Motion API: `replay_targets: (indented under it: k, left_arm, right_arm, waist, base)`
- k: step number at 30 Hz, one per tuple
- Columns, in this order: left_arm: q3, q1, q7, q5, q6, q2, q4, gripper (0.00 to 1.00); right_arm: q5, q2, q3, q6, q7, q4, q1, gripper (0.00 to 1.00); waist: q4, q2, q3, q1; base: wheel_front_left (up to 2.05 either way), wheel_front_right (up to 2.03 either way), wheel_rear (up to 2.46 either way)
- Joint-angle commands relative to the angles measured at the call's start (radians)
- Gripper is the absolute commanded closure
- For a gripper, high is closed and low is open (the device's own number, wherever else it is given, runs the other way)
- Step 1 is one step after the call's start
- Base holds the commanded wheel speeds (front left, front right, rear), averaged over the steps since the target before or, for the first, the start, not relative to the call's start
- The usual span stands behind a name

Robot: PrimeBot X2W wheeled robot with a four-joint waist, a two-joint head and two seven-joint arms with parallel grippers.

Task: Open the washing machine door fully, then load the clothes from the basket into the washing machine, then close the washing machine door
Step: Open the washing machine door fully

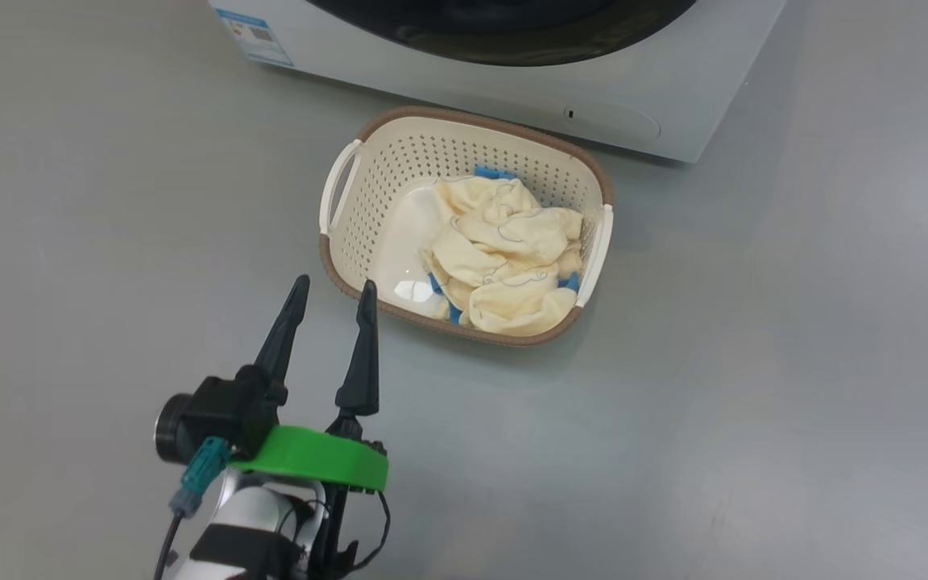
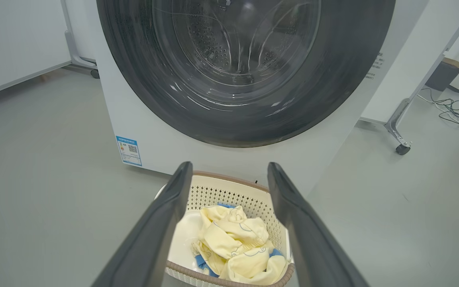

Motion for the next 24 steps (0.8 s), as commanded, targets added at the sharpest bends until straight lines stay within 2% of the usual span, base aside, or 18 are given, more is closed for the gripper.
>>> replay_targets:
  k: [1,14,24]
  left_arm:
    - [0.017,-0.033,-0.011,-0.010,0.010,0.010,-0.034,0.00]
    - [-0.046,-0.067,-0.011,-0.047,0.039,0.010,-0.049,0.00]
    - [-0.067,-0.079,-0.011,-0.060,0.047,0.010,-0.045,0.00]
  right_arm:
    - [0.020,-0.004,0.014,-0.002,0.047,-0.025,-0.074,1.00]
    - [0.053,-0.010,0.040,-0.002,0.250,0.036,-0.234,1.00]
    - [0.024,-0.011,0.047,-0.002,0.329,0.104,-0.313,1.00]
  waist:
    - [0.026,0.0000,0.027,-0.0001]
    - [0.088,0.0000,0.092,-0.0001]
    - [0.125,0.0000,0.118,-0.0001]
  base:
    - [0.00,0.00,0.00]
    - [0.00,0.00,0.00]
    - [0.00,0.00,0.00]
